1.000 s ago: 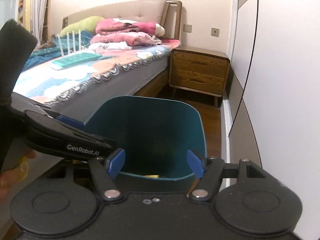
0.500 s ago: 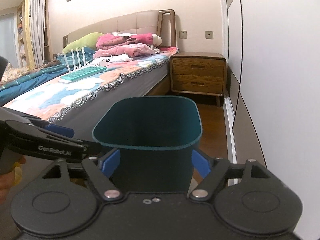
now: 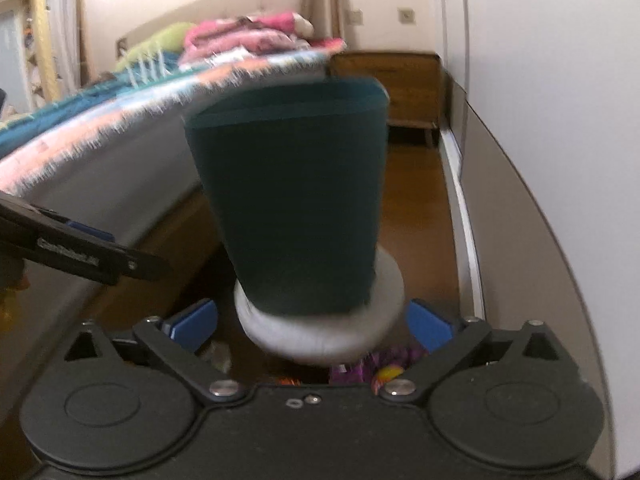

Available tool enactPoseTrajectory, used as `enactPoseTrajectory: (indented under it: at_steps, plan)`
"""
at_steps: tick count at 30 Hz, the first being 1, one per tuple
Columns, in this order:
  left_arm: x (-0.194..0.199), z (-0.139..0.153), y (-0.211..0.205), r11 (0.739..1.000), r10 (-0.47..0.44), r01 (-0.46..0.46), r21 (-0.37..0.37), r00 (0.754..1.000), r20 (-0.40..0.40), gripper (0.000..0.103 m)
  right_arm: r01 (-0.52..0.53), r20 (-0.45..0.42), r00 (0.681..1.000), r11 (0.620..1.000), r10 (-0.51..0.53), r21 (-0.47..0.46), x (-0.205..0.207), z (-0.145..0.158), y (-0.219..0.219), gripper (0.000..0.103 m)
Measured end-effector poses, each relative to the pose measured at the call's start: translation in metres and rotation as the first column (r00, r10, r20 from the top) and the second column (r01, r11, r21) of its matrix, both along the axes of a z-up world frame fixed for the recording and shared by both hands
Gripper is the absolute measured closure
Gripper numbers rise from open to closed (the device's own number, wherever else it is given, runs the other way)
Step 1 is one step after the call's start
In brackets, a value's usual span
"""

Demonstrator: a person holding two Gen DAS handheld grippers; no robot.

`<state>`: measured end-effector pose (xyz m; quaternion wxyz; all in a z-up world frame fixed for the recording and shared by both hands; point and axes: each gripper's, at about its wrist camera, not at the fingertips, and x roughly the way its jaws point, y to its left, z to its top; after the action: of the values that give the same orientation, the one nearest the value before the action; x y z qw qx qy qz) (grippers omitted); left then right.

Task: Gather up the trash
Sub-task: 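Grasp the bubble wrap with left tool while right tool grasps red plastic bag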

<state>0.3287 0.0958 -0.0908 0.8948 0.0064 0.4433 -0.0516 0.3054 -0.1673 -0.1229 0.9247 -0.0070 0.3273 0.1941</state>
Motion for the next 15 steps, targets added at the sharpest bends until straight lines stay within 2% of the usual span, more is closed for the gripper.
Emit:
enactPoseTrajectory:
  at_steps: [4, 8, 11, 13, 15]
  plan:
    - [-0.006, -0.038, -0.002, 1.0, 0.005, -0.007, -0.024, 0.998, -0.07, 0.022, 0.026, -0.067, 0.997, 1.0, -0.025, 0.0, -0.009, -0.036, -0.007, 0.001]
    - [-0.017, -0.081, -0.013, 0.999, -0.048, 0.045, -0.02, 0.986, -0.159, 0.022, 0.043, -0.139, 0.989, 0.998, -0.049, -0.043, -0.021, -0.072, -0.007, 0.001]
    - [-0.022, -0.115, -0.025, 0.994, -0.111, 0.112, -0.009, 0.966, -0.232, 0.022, 0.036, -0.199, 0.979, 0.997, -0.048, -0.064, -0.029, -0.098, -0.005, 0.001]
    - [-0.025, -0.135, -0.036, 0.981, -0.192, 0.193, -0.025, 0.94, -0.284, 0.022, 0.006, -0.251, 0.968, 0.998, -0.021, -0.063, -0.035, -0.114, -0.004, 0.005]
    - [-0.03, -0.159, -0.046, 0.971, -0.231, 0.24, -0.014, 0.912, -0.34, 0.022, -0.029, -0.292, 0.957, 0.997, 0.007, -0.069, -0.044, -0.13, -0.001, 0.007]
